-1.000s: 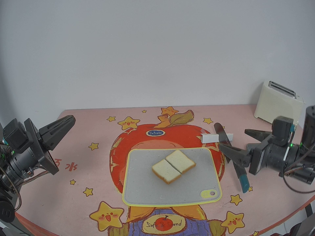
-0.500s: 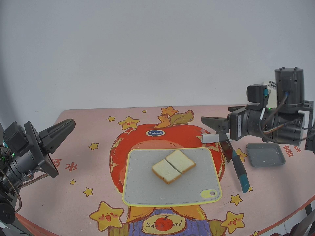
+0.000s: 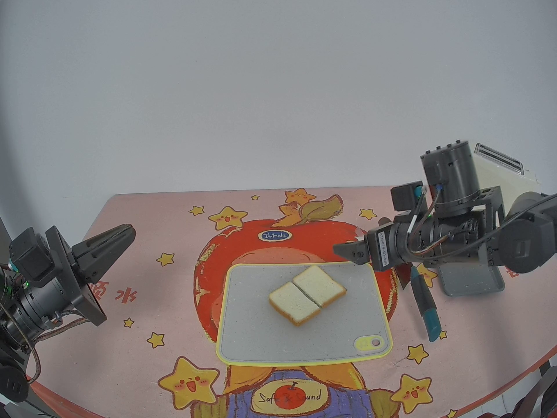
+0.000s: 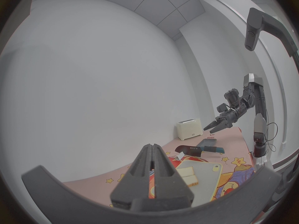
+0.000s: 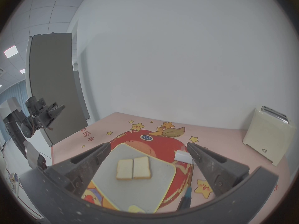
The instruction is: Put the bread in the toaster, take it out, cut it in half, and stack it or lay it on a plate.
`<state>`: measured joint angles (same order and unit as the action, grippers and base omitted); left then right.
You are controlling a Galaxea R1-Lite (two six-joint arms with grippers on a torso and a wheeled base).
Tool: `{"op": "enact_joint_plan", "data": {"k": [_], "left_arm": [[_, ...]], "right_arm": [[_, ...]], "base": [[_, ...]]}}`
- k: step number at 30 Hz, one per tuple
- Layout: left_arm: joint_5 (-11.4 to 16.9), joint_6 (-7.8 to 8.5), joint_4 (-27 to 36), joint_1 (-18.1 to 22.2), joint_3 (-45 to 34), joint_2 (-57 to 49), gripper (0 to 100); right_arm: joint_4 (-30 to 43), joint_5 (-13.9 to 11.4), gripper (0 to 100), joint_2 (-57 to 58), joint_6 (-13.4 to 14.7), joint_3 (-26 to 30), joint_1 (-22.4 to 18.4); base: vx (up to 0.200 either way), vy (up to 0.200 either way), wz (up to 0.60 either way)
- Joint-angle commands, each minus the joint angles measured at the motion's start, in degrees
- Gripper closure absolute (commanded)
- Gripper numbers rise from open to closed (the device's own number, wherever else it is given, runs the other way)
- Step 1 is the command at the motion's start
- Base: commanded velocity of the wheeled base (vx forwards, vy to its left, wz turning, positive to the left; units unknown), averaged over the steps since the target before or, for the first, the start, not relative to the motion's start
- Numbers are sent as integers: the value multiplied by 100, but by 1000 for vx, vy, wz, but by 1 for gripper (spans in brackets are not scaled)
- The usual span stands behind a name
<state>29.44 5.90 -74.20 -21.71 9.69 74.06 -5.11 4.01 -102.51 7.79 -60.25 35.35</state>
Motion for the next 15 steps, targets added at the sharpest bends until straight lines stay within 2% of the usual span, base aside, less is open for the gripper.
{"op": "enact_joint_plan", "data": {"k": [1,5,12,15], "left_arm": [[-26,-1,2,0,-38,12,100],[-26,-1,2,0,-90,39,100],[-26,-1,2,0,-108,39,100],[-35,8,2,0,-108,47,100]], "right_arm": [[-17,12,0,-463,56,-5,7],[-17,82,0,-595,161,-13,59],[-17,153,0,-603,153,-13,156],[-25,487,0,-753,153,-40,200]], "base": [[0,0,0],[0,0,0],[0,0,0],[0,0,0]]}}
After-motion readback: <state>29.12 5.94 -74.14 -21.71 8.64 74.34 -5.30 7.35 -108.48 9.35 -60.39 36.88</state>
